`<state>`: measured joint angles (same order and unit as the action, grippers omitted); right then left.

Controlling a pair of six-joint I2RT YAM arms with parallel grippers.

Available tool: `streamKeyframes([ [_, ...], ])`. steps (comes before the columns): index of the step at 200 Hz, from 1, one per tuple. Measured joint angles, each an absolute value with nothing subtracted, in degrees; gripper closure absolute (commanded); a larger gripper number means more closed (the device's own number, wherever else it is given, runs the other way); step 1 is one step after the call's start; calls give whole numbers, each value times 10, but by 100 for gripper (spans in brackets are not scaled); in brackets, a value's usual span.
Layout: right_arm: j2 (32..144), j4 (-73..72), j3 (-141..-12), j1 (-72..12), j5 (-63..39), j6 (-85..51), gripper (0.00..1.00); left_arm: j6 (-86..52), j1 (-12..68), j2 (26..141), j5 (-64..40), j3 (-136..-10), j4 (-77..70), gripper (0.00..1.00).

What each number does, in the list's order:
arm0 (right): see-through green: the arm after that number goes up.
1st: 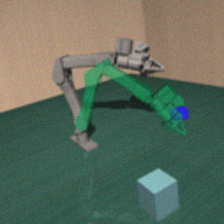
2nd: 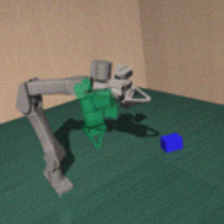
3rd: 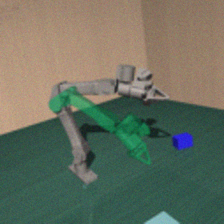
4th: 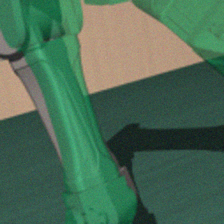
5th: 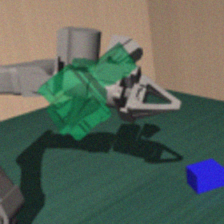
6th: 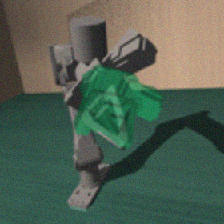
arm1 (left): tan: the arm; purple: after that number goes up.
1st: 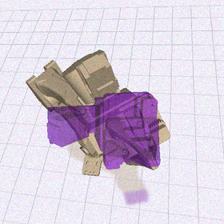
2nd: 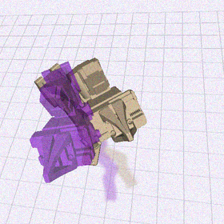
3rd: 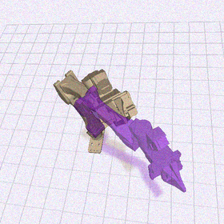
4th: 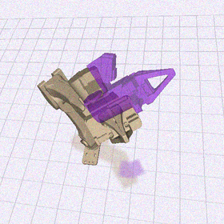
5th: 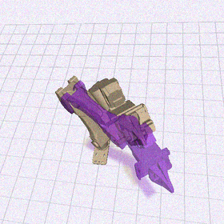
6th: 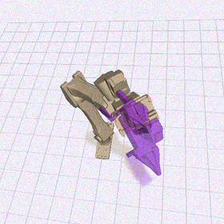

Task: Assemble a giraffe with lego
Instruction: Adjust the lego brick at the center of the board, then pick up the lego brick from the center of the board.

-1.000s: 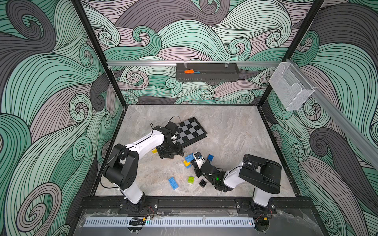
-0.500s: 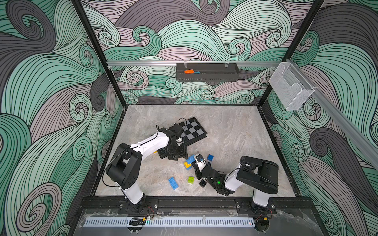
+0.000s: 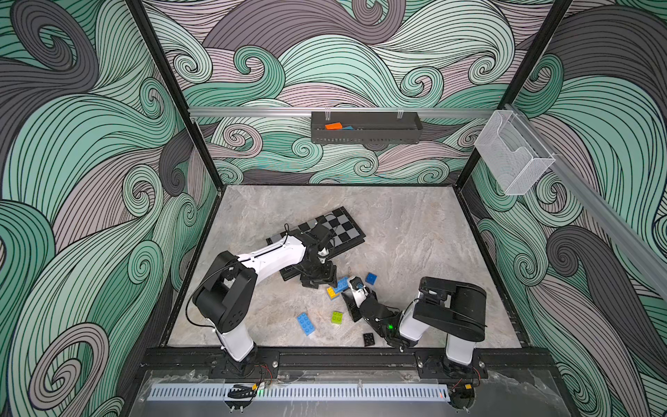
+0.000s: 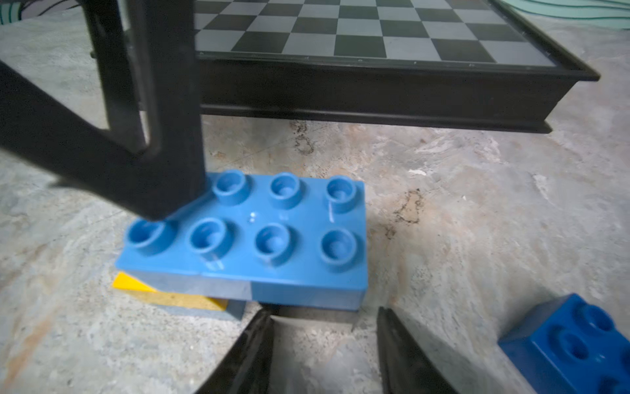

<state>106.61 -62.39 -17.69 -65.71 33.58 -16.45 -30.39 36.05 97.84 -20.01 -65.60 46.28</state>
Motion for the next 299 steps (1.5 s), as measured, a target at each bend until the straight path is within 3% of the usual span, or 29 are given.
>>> streamKeyframes([
  [13, 1067, -633, -171, -657, 340, -168, 4, -305, 363, 979, -200, -656, 462, 30],
  [17, 1067, -635, -169, -657, 340, -172, 1, -306, 364, 979, -200, -656, 462, 30],
  [54, 1036, -613, -149, -657, 342, -169, 1, -310, 366, 979, -197, -656, 460, 30],
  [90, 877, -472, -145, -655, 334, -167, 1, -311, 367, 981, -197, -657, 458, 30],
  [138, 610, -170, -241, -602, 286, -149, 1, -313, 368, 985, -200, -659, 451, 30],
  [172, 504, 74, -347, -581, 261, -141, 1, -313, 368, 985, -200, -656, 440, 30],
  [232, 554, 414, -497, -565, 214, -220, 1, -310, 368, 984, -202, -651, 429, 30],
  [299, 583, 550, -518, -515, 144, -255, 1, -312, 372, 970, -194, -635, 409, 30],
])
